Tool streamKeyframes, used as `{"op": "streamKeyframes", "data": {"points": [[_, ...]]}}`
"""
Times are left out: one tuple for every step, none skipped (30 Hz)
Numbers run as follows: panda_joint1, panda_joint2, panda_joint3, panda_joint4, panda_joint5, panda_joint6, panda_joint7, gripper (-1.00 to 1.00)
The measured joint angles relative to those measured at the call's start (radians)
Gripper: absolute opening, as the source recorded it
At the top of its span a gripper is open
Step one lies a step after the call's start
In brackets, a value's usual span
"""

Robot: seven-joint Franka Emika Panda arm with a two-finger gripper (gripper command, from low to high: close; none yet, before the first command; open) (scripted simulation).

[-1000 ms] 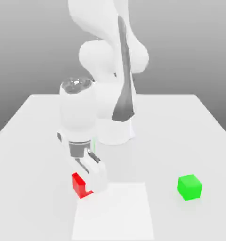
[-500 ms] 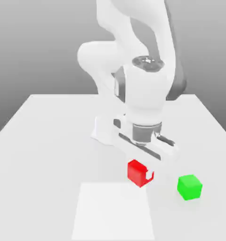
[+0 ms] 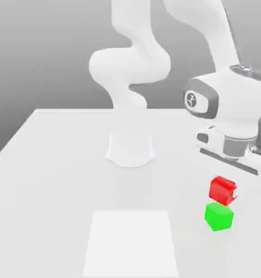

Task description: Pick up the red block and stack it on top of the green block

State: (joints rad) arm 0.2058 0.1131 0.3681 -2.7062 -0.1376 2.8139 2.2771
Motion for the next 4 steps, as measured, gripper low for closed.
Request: {"op": "streamKeyframes", "data": {"points": [[0.011, 0.026, -0.017, 0.001, -0.029, 0.022, 0.021, -1.00], [0.019, 0.043, -0.027, 0.001, -0.047, 0.037, 0.034, 1.00], [0.019, 0.043, -0.027, 0.001, -0.047, 0.037, 0.034, 1.00], [0.019, 0.043, -0.027, 0.001, -0.047, 0.037, 0.034, 1.00]]}}
